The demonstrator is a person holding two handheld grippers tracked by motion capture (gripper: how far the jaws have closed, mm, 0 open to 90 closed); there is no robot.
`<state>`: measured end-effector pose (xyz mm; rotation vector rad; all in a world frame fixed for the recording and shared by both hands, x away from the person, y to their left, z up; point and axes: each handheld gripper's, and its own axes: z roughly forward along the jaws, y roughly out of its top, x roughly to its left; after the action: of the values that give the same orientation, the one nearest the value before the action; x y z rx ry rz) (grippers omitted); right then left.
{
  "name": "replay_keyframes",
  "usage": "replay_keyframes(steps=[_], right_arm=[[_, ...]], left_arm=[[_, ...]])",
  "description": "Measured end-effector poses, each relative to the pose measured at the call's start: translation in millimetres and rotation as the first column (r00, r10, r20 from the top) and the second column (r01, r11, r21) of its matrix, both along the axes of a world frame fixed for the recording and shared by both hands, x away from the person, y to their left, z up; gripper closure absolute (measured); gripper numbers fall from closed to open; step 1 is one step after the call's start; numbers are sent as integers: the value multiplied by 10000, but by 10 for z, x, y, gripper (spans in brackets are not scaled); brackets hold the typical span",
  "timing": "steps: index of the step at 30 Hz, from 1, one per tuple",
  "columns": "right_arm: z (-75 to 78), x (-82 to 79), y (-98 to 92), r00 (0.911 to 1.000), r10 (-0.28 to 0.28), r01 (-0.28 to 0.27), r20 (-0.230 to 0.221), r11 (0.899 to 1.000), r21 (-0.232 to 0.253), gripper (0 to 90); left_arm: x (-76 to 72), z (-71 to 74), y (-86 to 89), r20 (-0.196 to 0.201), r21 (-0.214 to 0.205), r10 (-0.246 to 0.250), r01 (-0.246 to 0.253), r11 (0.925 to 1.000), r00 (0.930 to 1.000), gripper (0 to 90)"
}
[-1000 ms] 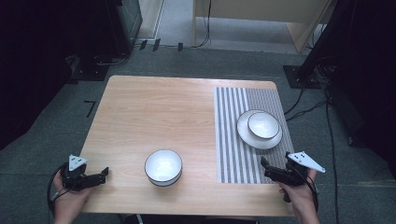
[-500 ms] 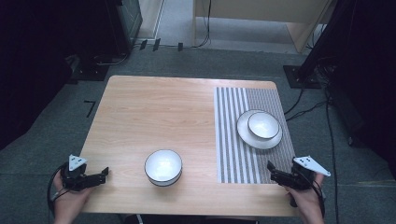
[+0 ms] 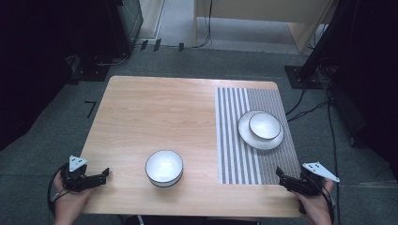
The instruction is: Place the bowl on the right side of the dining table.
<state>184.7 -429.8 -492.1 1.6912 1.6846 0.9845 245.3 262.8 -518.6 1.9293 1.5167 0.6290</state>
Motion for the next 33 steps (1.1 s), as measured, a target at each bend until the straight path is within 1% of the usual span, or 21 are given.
replay_keyframes(steps=[4, 11, 14, 19, 20, 27, 30, 33], right_arm=[[-46, -24, -49, 9998, -91, 91, -148, 10000, -9, 0], [-116, -57, -82, 9993, -210, 207, -320, 9997, -119, 0], [-159, -73, -95, 9987, -259, 255, -434, 9996, -88, 0], [-219, -83, -110, 9977, -389, 376, -547, 9990, -236, 0], [-234, -87, -114, 9971, -438, 429, -615, 9990, -159, 0], [-294, -96, -151, 9955, -654, 647, -682, 9978, -112, 2], [-304, -94, -151, 9957, -607, 597, -705, 9981, -162, 3], [-317, -85, -145, 9936, -601, 590, -955, 9982, -142, 6]], left_arm=[[0, 0, 0, 0, 0, 2, -2, 10000, 10000, 0], [0, 0, 0, 1, 1, 1, -1, 10000, 10000, 0], [0, 0, 0, -1, 0, 1, -1, 10000, 10000, 0], [0, 0, 0, 1, -1, 2, -2, 10000, 10000, 0], [0, 0, -1, 4, -4, 7, -7, 10000, 10000, 0], [0, 0, 0, 4, -2, 6, -6, 10000, 10000, 0], [0, 0, 0, 5, -4, 7, -7, 10000, 10000, 0], [0, 0, 0, 0, 1, 0, 0, 10000, 10000, 0]])
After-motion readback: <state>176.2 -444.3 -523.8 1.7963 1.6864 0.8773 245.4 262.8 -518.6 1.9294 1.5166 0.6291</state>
